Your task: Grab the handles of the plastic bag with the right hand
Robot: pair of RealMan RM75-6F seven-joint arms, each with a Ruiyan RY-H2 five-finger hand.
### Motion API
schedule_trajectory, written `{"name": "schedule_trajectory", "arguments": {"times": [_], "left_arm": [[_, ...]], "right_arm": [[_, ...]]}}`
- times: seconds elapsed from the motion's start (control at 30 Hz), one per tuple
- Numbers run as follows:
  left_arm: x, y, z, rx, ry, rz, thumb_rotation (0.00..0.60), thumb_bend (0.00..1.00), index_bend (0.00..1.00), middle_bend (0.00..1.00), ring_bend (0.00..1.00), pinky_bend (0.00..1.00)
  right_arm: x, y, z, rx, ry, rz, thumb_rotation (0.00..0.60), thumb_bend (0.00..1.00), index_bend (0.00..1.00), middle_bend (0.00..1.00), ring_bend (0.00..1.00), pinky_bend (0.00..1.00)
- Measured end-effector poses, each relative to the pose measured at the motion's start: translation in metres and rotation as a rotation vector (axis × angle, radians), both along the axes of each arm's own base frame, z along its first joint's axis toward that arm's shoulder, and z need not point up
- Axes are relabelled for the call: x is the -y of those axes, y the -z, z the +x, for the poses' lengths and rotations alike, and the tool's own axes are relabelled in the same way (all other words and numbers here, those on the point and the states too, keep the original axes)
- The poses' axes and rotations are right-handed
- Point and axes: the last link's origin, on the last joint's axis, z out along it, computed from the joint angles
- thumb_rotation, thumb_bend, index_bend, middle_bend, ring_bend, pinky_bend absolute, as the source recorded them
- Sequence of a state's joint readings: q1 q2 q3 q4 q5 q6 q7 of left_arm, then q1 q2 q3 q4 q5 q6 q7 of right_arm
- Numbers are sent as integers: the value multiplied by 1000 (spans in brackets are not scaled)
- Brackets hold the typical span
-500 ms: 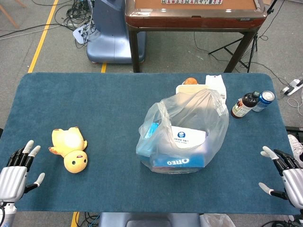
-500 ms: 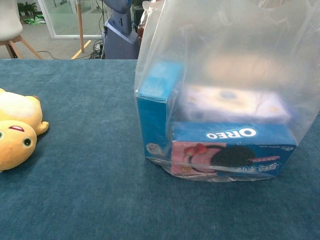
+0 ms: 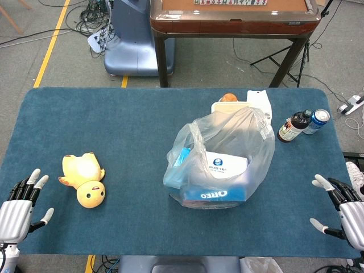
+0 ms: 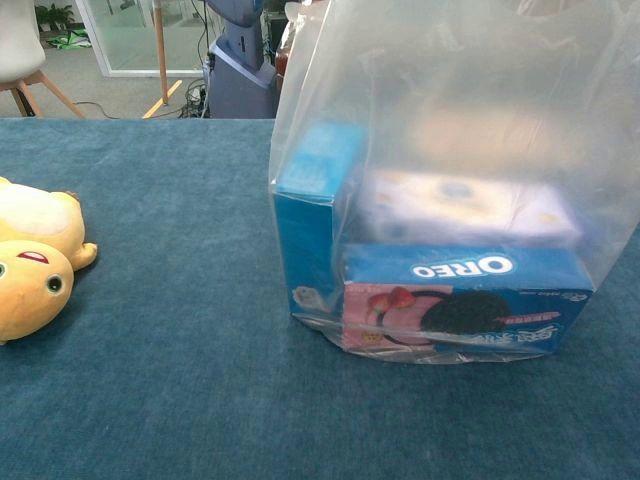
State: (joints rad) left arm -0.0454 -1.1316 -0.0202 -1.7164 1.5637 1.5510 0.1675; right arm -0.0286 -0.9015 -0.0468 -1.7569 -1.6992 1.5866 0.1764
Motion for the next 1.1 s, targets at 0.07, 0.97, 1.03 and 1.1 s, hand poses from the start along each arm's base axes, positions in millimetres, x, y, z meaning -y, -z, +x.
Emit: {"name": "schedule_trajectory", "arguments": {"times": [0.07,0.97,1.03,1.1], "left_arm": [[0,0,0,1,0,1,600,266,103,0,63,92],[6,-3,-7,8,-36,12,600,266,104,0,64,92],[6,-3,-7,7,-36,11,600,266,104,0,64,92],[6,-3,-7,7,-37,11,600,266,104,0,64,92]], "right_arm": [[2,-2,2,0,-7,-2,600,40,95,249,107,164],[105,-21,80,62,-126,78,600,0,95,146,65,89],[112,-21,86,69,-140,87,600,0,95,147,65,89],[118,-20,91,71,-154,97,600,0,95,147,65,89]]}}
